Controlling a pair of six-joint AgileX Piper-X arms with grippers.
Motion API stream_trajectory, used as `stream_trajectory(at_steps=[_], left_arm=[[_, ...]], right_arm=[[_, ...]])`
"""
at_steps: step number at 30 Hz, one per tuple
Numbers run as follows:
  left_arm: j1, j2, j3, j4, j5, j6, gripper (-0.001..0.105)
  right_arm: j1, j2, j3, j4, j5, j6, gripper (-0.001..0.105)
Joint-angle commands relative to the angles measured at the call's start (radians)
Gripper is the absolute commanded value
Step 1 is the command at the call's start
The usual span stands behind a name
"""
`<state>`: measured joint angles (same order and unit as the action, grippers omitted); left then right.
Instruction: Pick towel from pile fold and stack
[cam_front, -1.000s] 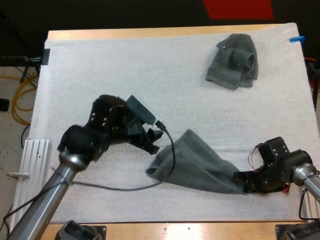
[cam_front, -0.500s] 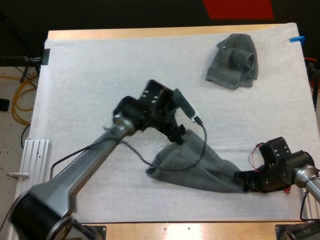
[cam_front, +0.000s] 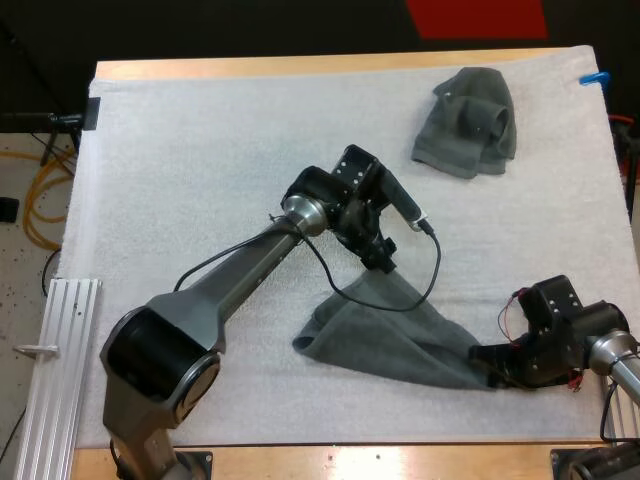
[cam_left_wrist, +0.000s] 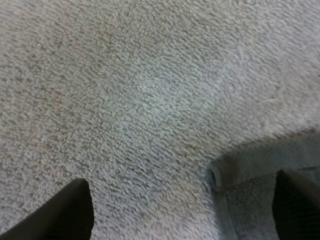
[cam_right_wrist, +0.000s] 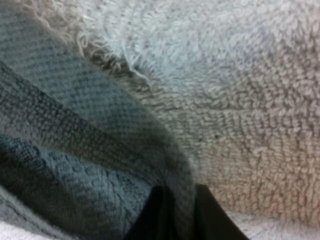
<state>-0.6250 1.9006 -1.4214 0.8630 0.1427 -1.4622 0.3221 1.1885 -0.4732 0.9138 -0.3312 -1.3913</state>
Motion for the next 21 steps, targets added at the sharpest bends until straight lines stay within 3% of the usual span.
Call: stream_trajectory(at_steps=[1, 6, 11, 18, 21], left_arm=[[-0.013, 0.013, -0.008, 0.007, -0.026, 0.002, 0.071], [-0.073, 0.063, -0.008, 0.018, -0.045, 0.009, 0.071], [-0.151, 0.113, -0.008, 0.017, -0.209, 0.028, 0.07], [-0.163, 0.142, -0.008, 0.045, -0.214, 0.022, 0.069], [-0.163, 0.142, -0.008, 0.063, -0.213, 0.022, 0.061]], right_arm=[[0.002, -0.007, 0.001, 0.015, -0.009, -0.008, 0.0], [0.002, -0.007, 0.001, 0.015, -0.009, -0.008, 0.0], [0.002, -0.007, 0.001, 0.015, -0.009, -0.008, 0.0], [0.002, -0.007, 0.001, 0.015, -0.014, -0.012, 0.0], [0.002, -0.007, 0.001, 0.015, -0.014, -0.012, 0.0]])
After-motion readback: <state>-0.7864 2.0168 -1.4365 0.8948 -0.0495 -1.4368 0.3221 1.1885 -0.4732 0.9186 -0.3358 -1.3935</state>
